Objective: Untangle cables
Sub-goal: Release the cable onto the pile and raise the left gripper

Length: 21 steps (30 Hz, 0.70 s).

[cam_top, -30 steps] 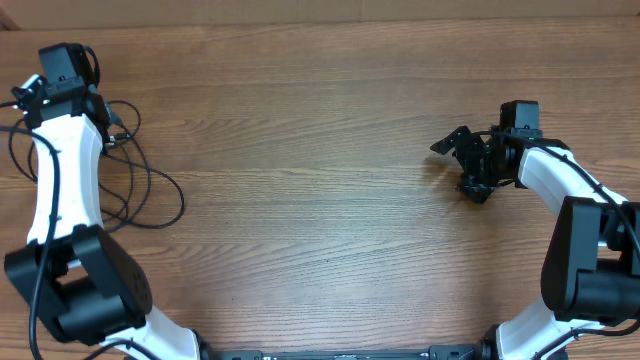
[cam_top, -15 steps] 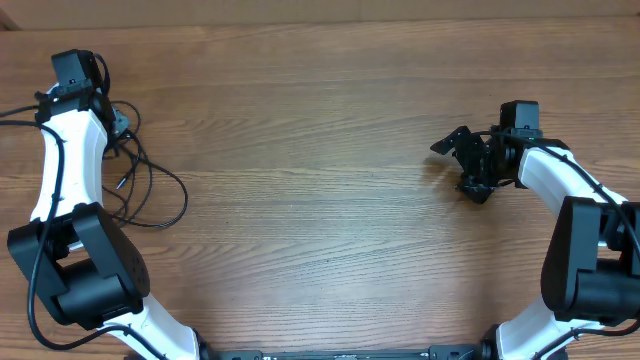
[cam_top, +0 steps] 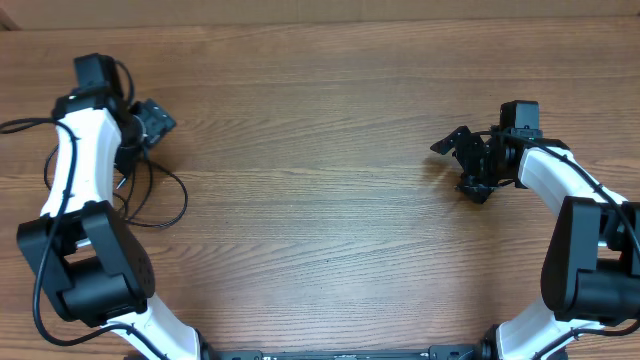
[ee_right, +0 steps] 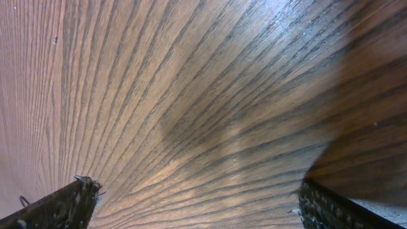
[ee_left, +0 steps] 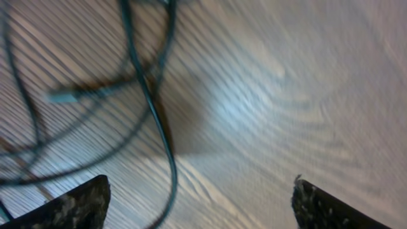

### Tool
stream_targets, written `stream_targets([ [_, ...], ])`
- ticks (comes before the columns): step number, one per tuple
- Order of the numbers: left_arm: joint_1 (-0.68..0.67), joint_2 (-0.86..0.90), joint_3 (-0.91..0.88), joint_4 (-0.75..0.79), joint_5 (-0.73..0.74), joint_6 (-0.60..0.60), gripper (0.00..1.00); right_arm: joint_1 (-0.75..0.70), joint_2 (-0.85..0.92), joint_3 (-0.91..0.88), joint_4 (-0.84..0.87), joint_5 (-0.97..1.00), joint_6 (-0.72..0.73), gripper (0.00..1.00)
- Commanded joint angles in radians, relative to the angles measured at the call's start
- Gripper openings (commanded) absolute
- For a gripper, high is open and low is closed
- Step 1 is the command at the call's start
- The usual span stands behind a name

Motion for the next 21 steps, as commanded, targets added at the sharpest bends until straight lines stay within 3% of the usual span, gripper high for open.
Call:
stream_targets([
  [1, -0.047, 0.002, -0.031, -0.027, 0.03, 0.002, 0.9, 0.001, 0.06, -0.042, -0.004, 0.057, -0.007, 1.0],
  [5, -0.109, 0.002, -0.055, -0.065, 0.06, 0.001, 0.84, 0.001, 0.06, -0.042, -0.004, 0.057, -0.007, 1.0],
  [6, -0.132, 0.002, -0.064, -0.072, 0.073, 0.001, 0.85, 0.001, 0.06, -0.042, -0.004, 0.057, -0.007, 1.0],
  [7, -0.16, 0.002, -0.08, -0.071, 0.09, 0.001, 0.93, 0.001, 0.06, -0.042, -0.004, 0.057, -0.007, 1.0],
  [9, -0.198, 0.002, -0.098, -0.071, 0.11, -0.003, 1.0, 0.001, 0.06, -0.042, -0.004, 0.057, -0.007, 1.0],
  [21, -0.447, 0.002, -0.172, -0.019, 0.116, -0.066, 1.0, 0.001, 0.06, -0.042, -0.004, 0.057, -0.007, 1.0],
])
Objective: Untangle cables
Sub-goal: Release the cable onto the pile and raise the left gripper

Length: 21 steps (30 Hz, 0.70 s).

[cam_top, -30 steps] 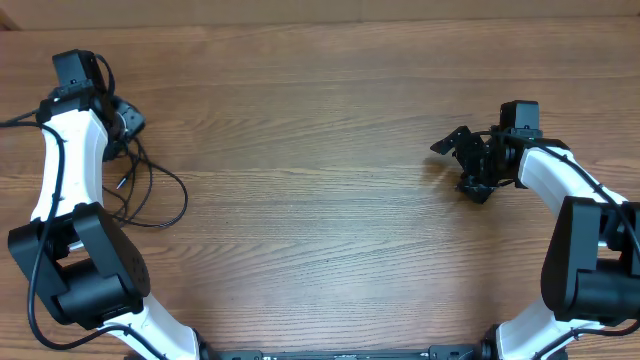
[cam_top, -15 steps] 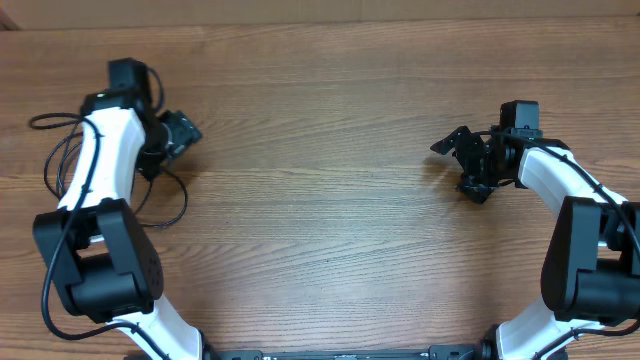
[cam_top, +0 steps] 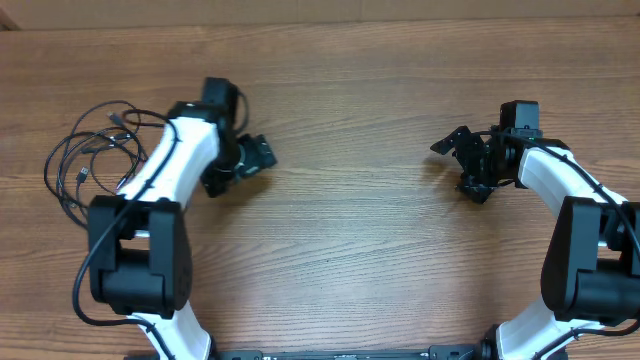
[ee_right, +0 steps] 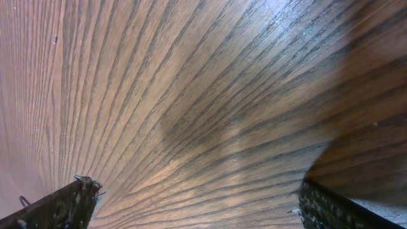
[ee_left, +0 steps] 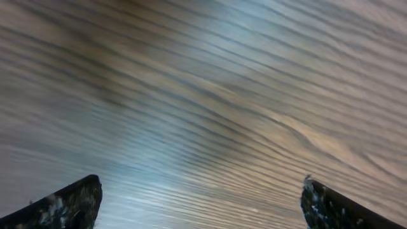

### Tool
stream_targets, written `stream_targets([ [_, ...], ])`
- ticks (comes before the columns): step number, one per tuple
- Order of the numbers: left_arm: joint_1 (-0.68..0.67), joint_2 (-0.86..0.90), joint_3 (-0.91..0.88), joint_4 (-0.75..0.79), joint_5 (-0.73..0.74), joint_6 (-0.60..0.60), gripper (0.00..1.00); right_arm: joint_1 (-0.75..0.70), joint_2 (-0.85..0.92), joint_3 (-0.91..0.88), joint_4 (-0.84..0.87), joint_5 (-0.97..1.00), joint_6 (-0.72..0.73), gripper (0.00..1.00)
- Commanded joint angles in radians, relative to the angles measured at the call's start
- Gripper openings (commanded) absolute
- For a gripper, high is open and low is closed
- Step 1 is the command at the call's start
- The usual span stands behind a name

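Observation:
A loose tangle of thin black cables [cam_top: 88,160] lies on the wooden table [cam_top: 340,230] at the far left, seen only from overhead. My left gripper [cam_top: 243,165] hangs well to the right of the tangle, open, with only blurred wood grain between its fingertips [ee_left: 70,202]. My right gripper [cam_top: 462,165] is open over bare table at the right, far from the cables. Its fingertips [ee_right: 63,203] frame nothing but wood.
Black wiring runs along the left arm [cam_top: 165,170], next to the tangle. The table's far edge [cam_top: 320,22] runs along the top of the overhead view.
My left arm has swung from the far left, where it was over the cables, to the right onto bare table. The tangle now lies uncovered. My right arm has not moved.

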Motion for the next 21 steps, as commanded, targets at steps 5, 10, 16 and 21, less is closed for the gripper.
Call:
stream_targets([
  [5, -0.137, 0.002, -0.007, 0.063, 0.003, -0.029, 1.0, 0.001, 0.06, -0.042, -0.003, 0.058, -0.006, 1.0],
  [10, -0.191, 0.002, -0.007, 0.147, 0.003, -0.029, 1.0, 0.001, 0.06, -0.042, -0.003, 0.058, -0.007, 1.0],
  [16, -0.209, 0.002, -0.007, 0.18, 0.003, -0.028, 1.0, 0.001, 0.06, -0.042, -0.003, 0.058, -0.006, 1.0],
  [21, -0.209, 0.002, -0.007, 0.18, 0.003, -0.028, 1.0, 0.001, 0.06, -0.042, -0.003, 0.058, -0.007, 1.0],
])
